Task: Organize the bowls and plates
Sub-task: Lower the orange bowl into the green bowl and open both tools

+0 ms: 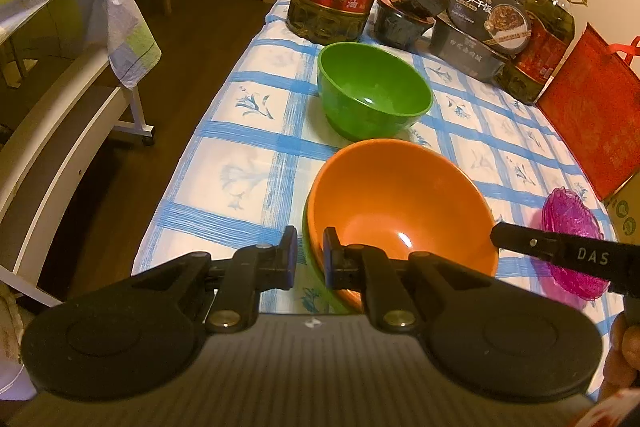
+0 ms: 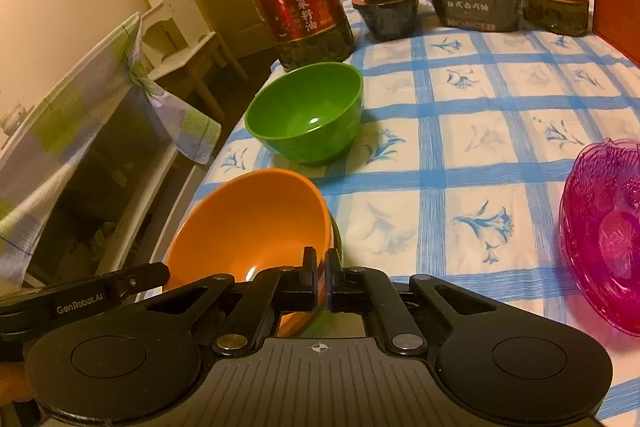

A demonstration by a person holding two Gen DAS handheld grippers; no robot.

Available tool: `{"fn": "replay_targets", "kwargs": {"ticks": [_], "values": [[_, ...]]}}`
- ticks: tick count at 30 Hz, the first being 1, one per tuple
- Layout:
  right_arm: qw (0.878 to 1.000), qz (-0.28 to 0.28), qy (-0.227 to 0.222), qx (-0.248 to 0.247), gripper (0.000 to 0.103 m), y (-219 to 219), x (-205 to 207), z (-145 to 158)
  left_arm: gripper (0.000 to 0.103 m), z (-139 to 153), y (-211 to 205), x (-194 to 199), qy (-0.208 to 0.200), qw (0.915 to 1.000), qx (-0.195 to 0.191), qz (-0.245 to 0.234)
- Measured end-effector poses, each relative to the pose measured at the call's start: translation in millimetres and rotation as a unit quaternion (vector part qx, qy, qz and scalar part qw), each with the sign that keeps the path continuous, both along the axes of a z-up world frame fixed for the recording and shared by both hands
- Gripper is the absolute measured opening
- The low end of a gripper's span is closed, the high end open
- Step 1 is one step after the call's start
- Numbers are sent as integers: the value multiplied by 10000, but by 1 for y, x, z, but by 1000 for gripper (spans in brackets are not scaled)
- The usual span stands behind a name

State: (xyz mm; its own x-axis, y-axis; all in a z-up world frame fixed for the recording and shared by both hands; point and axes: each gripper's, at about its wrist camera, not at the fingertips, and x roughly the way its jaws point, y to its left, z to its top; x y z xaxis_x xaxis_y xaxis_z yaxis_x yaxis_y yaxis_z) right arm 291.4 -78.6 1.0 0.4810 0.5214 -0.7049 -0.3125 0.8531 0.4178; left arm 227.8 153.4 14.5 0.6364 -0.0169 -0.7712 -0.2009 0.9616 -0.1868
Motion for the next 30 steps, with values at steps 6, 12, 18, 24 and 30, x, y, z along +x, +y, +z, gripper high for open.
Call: {"fn": "replay_targets", "kwargs": {"ticks": [6,12,18,24,30], "values": [[9999,62,79,-16,4,0,1,-1,11,1,-4,-2,-4,10000,-30,13],[10000,-1,-39,-75,7,-8,-15,9,12,8,-9,-11,-61,9999,-92,-9],[9996,-38,-81,-279,45,-17,-39,15,21,18,-19,-29,-142,9998,-140,-34],[9983,1,-121,-565,56,-22,-70,16,38,24,-33,-54,-145,9998,-70,-85],[9971,133,-102,-741,58,-25,-95,14,49,21,-46,-78,-43,9998,31,-169]]}}
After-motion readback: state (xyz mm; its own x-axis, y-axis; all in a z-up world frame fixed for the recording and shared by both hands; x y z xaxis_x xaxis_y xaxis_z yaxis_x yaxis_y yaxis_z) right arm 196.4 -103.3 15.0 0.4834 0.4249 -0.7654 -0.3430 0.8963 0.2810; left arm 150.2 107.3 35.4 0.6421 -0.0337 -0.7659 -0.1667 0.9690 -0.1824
